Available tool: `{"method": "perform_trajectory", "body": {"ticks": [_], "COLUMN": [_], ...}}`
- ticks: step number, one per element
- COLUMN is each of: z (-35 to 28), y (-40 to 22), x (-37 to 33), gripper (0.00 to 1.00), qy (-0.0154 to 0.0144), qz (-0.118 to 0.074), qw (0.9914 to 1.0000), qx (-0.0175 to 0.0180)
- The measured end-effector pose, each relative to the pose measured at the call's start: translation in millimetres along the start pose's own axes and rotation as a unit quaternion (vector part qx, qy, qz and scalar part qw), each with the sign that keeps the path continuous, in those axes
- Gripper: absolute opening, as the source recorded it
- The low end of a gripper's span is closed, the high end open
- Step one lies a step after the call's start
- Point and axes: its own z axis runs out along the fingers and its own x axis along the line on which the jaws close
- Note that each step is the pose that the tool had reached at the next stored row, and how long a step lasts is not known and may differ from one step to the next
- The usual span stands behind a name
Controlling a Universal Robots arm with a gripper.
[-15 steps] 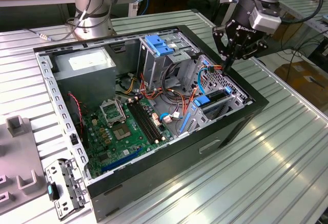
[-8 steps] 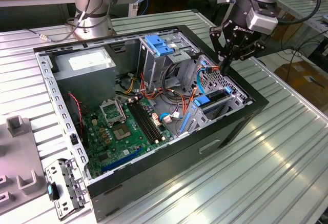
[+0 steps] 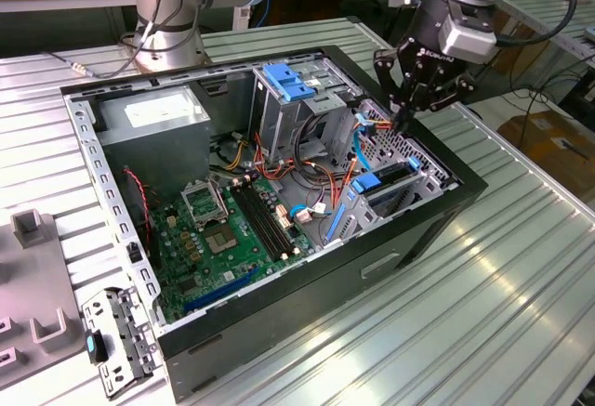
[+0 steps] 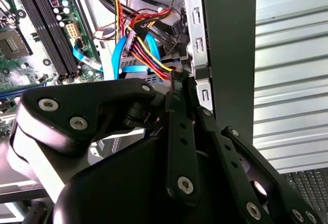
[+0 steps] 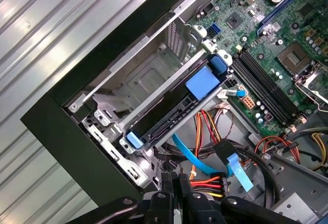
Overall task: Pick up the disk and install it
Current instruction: 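Insert the first disk wire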
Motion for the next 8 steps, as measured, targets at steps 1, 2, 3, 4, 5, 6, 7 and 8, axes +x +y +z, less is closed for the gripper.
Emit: {"method": "perform_trajectory", "body": {"ticks": [1,2,3,4,5,6,7,8], "z": [0.0,0.0,-0.1,0.0,-0.1,-0.1,-0.1,-0.1], "y": [0.7,1.5,2.1,2.8,3.4,3.8,4.1,4.1], "x": [-0.8,-1.6,-2.3,-3.0,-3.6,-4.1,-4.3,-4.4], "gripper": [0.16,0.16,0.16,0.16,0.16,0.16,0.16,0.16], "qy": [0.0000,0.0000,0.0000,0.0000,0.0000,-0.0001,-0.0001,-0.0001], "qz": [0.001,0.002,0.003,0.004,0.005,0.006,0.009,0.013], "qw": [1.00000,1.00000,1.00000,0.99999,0.99999,0.99998,0.99996,0.99991], "qx": [0.0000,-0.0001,-0.0001,-0.0001,-0.0002,-0.0002,-0.0003,-0.0004]}}
